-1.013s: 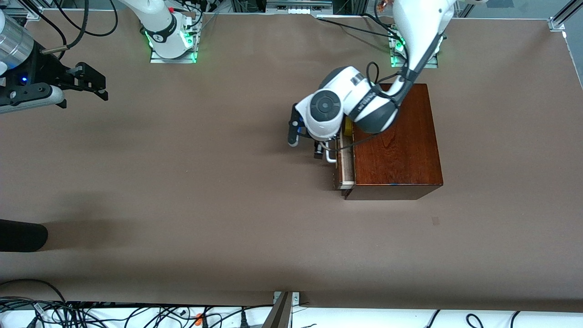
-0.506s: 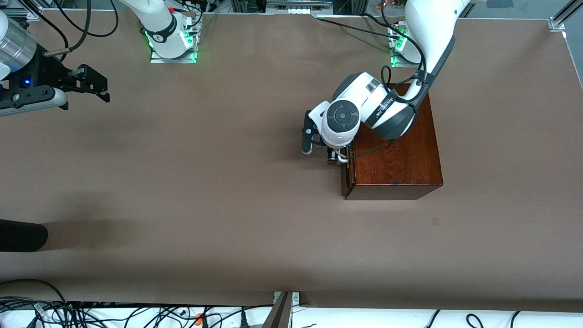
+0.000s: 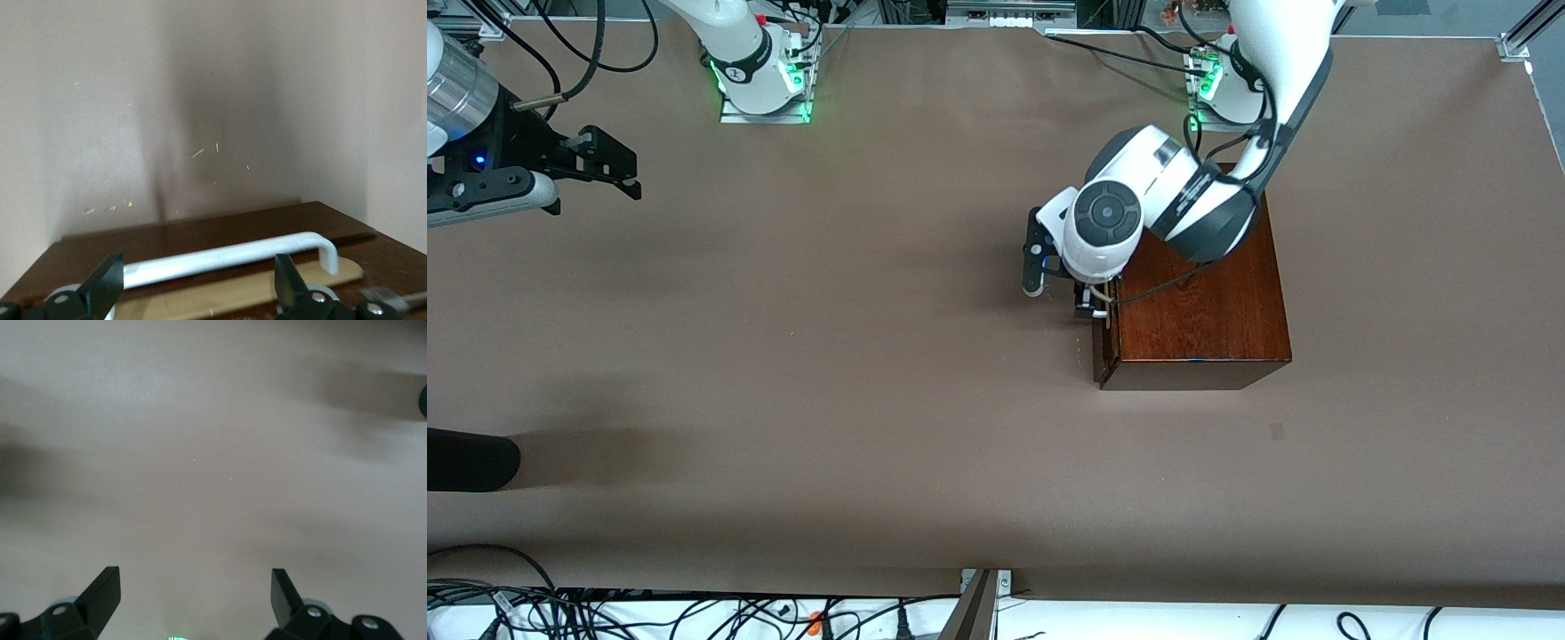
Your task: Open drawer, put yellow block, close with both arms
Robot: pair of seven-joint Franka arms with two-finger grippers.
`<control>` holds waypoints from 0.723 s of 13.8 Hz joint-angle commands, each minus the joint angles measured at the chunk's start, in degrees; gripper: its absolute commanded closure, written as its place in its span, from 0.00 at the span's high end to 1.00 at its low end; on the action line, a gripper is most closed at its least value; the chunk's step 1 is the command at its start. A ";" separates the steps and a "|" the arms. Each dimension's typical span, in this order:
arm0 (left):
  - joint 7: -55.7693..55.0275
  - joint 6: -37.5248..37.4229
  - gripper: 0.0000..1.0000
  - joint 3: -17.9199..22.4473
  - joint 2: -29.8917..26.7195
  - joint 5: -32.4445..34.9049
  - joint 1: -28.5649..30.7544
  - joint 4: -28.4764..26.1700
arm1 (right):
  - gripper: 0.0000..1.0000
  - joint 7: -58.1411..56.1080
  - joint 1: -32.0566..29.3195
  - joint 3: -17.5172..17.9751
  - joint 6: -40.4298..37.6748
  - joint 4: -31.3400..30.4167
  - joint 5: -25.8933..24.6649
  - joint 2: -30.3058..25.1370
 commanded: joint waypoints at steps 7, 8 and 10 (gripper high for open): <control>-16.36 -21.51 1.00 1.06 -11.44 -1.12 13.04 12.31 | 1.00 -0.49 0.17 -0.09 -0.41 1.50 -0.45 0.58; -16.63 -21.69 1.00 1.24 -11.79 -1.38 15.75 14.06 | 1.00 -0.57 0.17 -0.09 -0.41 1.50 -0.45 0.58; -19.86 -22.13 1.00 3.68 -14.33 -0.94 17.89 14.70 | 1.00 -0.66 0.17 -0.09 -0.41 1.50 -0.54 0.58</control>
